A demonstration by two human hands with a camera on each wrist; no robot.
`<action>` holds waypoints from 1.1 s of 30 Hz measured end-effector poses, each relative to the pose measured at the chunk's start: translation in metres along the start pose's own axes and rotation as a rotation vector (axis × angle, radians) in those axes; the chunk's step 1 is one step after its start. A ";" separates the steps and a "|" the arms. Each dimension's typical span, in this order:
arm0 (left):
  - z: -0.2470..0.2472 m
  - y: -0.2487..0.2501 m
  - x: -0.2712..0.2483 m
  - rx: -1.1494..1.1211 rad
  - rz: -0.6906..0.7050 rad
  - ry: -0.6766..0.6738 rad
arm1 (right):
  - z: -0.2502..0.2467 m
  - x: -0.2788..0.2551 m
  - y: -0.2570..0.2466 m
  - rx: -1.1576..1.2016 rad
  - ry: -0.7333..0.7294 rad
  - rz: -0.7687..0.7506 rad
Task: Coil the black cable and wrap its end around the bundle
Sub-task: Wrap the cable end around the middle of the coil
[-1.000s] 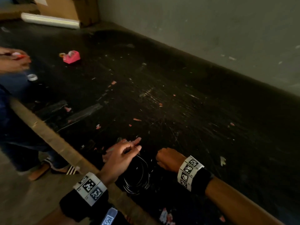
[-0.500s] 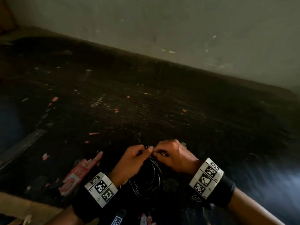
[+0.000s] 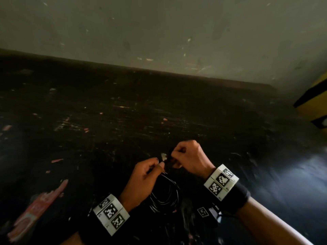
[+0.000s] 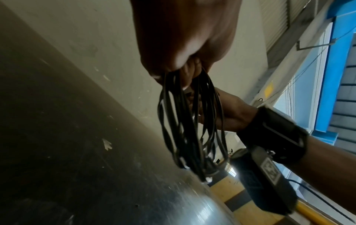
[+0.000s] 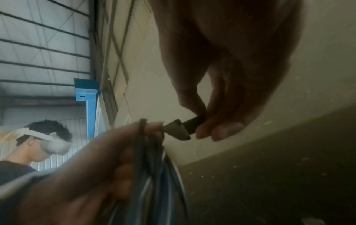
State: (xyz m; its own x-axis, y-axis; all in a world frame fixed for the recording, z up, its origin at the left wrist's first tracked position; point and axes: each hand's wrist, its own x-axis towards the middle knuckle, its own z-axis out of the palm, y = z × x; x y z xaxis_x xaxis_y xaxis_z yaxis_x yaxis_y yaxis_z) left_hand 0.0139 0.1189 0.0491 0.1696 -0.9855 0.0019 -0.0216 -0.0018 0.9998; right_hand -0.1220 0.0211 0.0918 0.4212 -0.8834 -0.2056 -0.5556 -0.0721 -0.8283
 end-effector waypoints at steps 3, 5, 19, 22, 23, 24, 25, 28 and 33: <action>0.013 0.005 0.006 -0.107 -0.097 0.014 | -0.012 -0.010 0.009 0.291 -0.069 -0.046; 0.020 0.009 0.010 -0.143 -0.130 0.029 | -0.021 -0.014 0.016 0.472 -0.124 -0.105; 0.035 0.043 0.030 -0.342 -0.212 -0.016 | -0.064 -0.020 0.020 0.029 -0.137 -0.524; 0.035 0.050 0.035 -0.383 -0.237 -0.032 | -0.073 -0.020 0.019 -0.040 -0.110 -0.595; 0.035 0.052 0.036 -0.382 -0.240 -0.035 | -0.077 -0.020 0.018 -0.046 -0.093 -0.609; 0.035 0.054 0.038 -0.377 -0.236 -0.037 | -0.080 -0.019 0.016 -0.036 -0.091 -0.618; 0.036 0.056 0.038 -0.374 -0.229 -0.041 | -0.082 -0.019 0.016 -0.027 -0.096 -0.630; 0.040 0.059 0.041 -0.365 -0.219 -0.048 | -0.083 -0.019 0.014 -0.038 -0.102 -0.675; 0.043 0.064 0.046 -0.275 -0.221 0.055 | -0.090 -0.016 0.007 0.045 0.034 -0.626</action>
State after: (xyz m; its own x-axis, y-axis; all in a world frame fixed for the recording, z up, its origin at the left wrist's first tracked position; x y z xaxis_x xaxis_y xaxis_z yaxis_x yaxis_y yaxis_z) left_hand -0.0224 0.0659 0.1123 0.1933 -0.9559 -0.2211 0.2863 -0.1605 0.9446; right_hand -0.1972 -0.0070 0.1363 0.6337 -0.6941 0.3416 -0.1800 -0.5617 -0.8075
